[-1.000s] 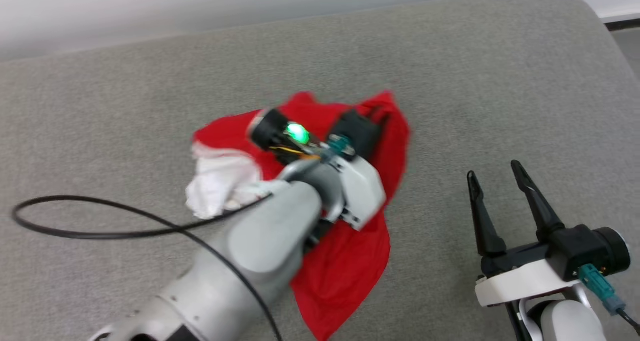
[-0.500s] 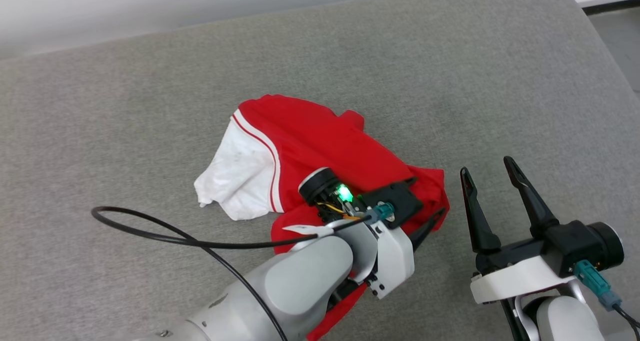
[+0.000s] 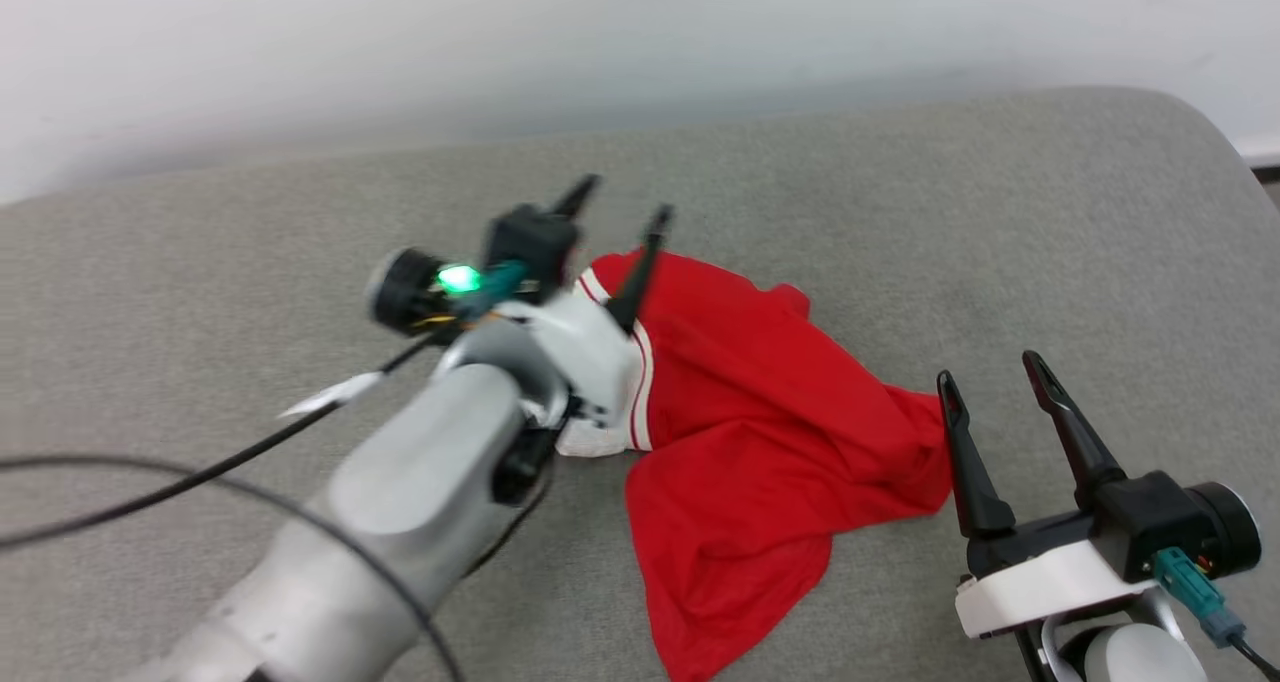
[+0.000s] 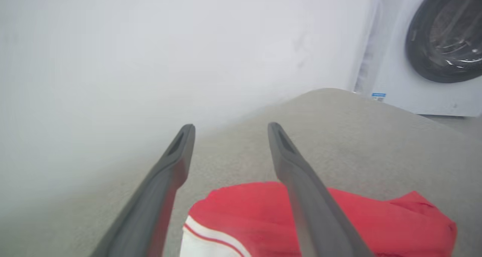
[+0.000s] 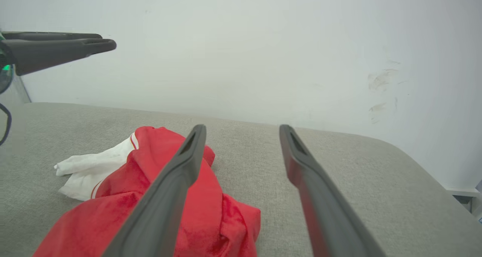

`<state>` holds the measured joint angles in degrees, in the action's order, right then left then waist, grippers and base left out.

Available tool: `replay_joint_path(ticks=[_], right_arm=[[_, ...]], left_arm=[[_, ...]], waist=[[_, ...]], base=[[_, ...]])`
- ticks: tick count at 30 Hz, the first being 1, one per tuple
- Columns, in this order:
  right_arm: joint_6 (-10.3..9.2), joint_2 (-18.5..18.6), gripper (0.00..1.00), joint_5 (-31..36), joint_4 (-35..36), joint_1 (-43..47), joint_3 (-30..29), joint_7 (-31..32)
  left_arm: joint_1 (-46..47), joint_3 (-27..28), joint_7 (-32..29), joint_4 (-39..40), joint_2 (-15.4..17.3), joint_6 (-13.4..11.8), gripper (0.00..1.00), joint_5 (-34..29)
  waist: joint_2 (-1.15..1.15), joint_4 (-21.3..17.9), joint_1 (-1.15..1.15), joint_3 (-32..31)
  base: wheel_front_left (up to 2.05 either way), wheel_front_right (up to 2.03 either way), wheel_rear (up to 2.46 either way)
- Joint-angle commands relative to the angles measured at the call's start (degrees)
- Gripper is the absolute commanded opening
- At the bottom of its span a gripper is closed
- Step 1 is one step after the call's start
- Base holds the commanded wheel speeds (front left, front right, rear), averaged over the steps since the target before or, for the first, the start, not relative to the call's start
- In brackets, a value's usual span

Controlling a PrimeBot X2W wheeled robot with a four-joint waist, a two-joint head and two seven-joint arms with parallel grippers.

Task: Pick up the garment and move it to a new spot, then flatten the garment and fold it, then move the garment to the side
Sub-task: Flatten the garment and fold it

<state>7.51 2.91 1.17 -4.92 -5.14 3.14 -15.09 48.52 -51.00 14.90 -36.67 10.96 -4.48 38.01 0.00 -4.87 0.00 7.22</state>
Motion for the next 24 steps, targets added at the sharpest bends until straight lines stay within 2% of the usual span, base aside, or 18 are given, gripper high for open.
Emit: replay_joint_path(ticks=[1,7,11,14,18,24], right_arm=[[-0.03,-0.1,1.00,0.2,0.1,0.9,-0.2,-0.1],[-0.04,-0.1,1.00,0.0,0.5,2.0,-0.9,-0.1],[-0.04,-0.1,1.00,-0.5,0.7,2.3,-0.9,-0.1],[-0.04,-0.1,1.00,-0.6,0.8,2.6,-0.9,-0.1],[-0.04,-0.1,1.00,-0.5,0.7,2.5,-0.6,-0.1],[-0.04,-0.1,1.00,0.1,1.2,1.4,-0.7,-0.1]], left_arm=[[-2.6,2.0,0.3,2.5,1.9,-1.0,1.00,-0.5],[-14.1,10.6,0.3,11.9,10.1,-4.2,1.00,-1.3],[-20.5,11.6,0.0,14.6,13.3,-5.4,1.00,-0.4],[-23.8,11.6,-2.6,16.3,14.6,-6.8,1.00,1.0],[-25.0,10.0,-9.2,19.5,16.0,-8.2,1.00,1.5],[-19.3,7.1,-25.0,26.2,17.9,-9.8,1.00,1.6]], waist=[[0.00,1.5,0.00,-1.5],[0.00,2.8,0.00,-2.4],[0.00,3.2,0.00,-1.7],[0.00,3.4,0.00,-0.9],[0.00,3.8,0.00,0.5],[0.00,4.1,0.00,3.5]], base=[[0.00,0.00,0.00],[0.00,0.00,0.00],[0.00,0.00,0.00],[0.00,0.00,0.00],[0.00,0.00,0.00],[0.00,0.00,0.00]])
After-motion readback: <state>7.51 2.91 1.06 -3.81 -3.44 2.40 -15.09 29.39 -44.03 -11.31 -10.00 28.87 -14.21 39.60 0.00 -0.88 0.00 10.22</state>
